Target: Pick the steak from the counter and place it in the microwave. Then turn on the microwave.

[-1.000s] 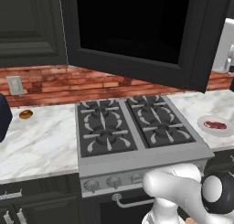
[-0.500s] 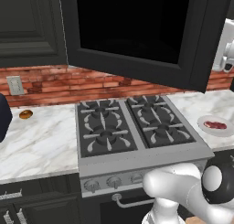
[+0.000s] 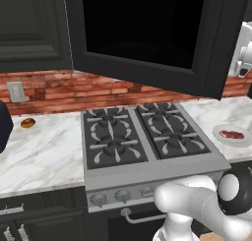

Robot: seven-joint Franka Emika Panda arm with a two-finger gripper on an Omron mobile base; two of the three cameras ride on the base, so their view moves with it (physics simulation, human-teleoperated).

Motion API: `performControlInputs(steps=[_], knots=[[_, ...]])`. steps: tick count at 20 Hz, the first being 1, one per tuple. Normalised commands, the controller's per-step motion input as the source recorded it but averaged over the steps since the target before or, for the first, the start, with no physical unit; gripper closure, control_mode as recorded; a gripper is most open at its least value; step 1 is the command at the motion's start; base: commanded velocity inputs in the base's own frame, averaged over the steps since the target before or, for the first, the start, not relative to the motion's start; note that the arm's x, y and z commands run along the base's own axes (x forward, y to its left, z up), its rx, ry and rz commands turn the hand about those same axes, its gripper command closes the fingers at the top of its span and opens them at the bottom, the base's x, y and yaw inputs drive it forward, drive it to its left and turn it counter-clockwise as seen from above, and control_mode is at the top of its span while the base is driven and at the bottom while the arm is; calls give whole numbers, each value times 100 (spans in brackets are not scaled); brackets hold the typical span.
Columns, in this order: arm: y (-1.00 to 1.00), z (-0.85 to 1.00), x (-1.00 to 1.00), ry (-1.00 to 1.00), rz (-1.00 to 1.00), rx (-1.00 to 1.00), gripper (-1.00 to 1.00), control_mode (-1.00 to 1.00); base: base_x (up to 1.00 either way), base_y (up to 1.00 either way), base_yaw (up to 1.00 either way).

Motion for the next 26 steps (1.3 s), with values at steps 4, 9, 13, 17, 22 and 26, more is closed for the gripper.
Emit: performControlInputs(steps=[4, 9, 13, 17, 22, 26], knots=[[13, 0, -3, -4, 9, 0, -100, -100, 0, 0, 0], [11, 0, -4, -11, 13, 0, -100, -100, 0, 0, 0], [11, 0, -13, -7, 15, 0, -100, -100, 0, 0, 0], [14, 0, -15, 0, 15, 0, -100, -100, 0, 0, 0], [8, 1, -23, 0, 16, -1, -100, -100, 0, 0, 0], [7, 4, -31, 0, 13, -3, -100, -100, 0, 0, 0]])
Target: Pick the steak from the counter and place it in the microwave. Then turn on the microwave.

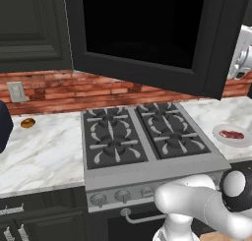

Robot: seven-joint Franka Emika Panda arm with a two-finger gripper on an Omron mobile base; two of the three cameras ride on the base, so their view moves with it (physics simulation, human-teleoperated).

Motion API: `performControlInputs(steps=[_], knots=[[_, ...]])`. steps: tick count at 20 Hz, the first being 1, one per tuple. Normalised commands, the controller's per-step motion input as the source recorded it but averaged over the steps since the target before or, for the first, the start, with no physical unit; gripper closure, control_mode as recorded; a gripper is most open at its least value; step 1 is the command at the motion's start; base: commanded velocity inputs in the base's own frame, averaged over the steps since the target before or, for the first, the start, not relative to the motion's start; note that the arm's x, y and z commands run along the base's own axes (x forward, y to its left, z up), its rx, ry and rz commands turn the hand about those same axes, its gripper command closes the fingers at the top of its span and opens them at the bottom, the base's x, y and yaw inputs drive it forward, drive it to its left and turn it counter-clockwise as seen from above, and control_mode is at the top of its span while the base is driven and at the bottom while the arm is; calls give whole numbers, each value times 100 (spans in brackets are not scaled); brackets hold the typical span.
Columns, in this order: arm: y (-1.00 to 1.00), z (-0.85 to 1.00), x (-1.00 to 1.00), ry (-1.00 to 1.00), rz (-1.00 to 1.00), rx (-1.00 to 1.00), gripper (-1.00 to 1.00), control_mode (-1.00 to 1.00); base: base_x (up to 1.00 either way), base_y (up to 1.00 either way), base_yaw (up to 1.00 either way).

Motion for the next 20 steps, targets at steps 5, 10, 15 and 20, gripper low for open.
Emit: performControlInputs(steps=[5, 10, 15, 20], knots=[[10, 4, -37, -2, 8, -5, -100, -100, 0, 0, 0], [16, 2, -29, 0, 3, -5, -100, -100, 0, 0, 0], [15, 0, -26, 0, 4, -3, -100, -100, 0, 0, 0], [5, 0, -37, 0, 6, 0, -100, -100, 0, 0, 0]])
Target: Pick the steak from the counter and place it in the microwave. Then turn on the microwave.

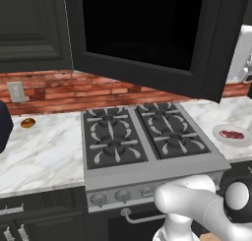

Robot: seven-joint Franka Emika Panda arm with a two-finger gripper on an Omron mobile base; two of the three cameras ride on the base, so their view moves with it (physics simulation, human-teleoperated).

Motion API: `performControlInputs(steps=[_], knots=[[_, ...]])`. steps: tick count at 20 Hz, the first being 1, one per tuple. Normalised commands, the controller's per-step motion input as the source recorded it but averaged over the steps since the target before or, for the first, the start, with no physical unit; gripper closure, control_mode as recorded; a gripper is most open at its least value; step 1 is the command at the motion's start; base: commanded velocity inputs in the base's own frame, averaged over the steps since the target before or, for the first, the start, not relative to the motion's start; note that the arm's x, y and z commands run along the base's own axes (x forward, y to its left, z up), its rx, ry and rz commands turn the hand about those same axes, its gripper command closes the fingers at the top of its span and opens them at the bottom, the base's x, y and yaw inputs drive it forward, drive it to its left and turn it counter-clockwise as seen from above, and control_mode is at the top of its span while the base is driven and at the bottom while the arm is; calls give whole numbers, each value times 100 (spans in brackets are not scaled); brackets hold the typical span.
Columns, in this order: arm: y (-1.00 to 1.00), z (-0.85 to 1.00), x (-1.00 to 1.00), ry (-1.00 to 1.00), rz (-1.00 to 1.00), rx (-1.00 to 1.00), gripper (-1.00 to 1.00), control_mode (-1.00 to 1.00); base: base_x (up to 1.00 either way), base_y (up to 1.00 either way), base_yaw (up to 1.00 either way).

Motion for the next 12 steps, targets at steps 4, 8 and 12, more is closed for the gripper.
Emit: performControlInputs(steps=[4, 8, 12], knots=[[7, 2, -36, 3, 8, 0, -100, -100, 0, 0, 0], [18, 2, -37, 2, 6, 0, -100, -100, 0, 0, 0], [36, -1, -36, 0, 1, -2, -100, -100, 0, 0, 0]])
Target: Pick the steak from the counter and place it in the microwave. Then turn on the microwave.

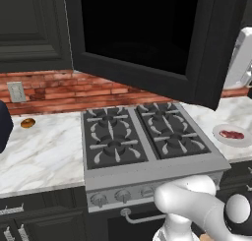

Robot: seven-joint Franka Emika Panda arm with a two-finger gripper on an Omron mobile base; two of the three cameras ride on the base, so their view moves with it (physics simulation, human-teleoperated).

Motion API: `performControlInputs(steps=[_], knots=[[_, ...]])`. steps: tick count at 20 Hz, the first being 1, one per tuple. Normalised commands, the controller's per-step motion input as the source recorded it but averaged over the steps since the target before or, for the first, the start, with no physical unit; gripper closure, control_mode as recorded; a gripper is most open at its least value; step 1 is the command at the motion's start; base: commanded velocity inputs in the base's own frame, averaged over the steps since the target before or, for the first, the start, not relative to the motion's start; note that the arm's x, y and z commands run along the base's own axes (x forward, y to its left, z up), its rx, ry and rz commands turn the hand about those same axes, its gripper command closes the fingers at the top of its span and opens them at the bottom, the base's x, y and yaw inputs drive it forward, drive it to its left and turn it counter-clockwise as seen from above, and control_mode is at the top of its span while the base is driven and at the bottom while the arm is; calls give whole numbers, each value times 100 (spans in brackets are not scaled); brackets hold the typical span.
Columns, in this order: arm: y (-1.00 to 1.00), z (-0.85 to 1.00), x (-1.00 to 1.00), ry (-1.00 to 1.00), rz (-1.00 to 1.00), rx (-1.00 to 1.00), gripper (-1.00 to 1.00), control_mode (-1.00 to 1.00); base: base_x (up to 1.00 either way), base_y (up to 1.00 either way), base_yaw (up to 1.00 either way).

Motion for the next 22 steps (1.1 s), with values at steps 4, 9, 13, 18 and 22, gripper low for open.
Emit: performControlInputs(steps=[4, 9, 13, 18, 22], knots=[[46, -2, -29, 0, 1, -3, -100, -100, 0, 0, 0], [57, -5, -26, 0, 0, -6, -100, -100, 0, 0, 0], [61, -5, -28, 0, 0, -5, -100, -100, 0, 0, 0], [62, -5, -26, 0, 0, -4, -100, -100, 0, 0, 0], [59, -2, -24, 0, 0, -1, -100, -100, 0, 0, 0]])
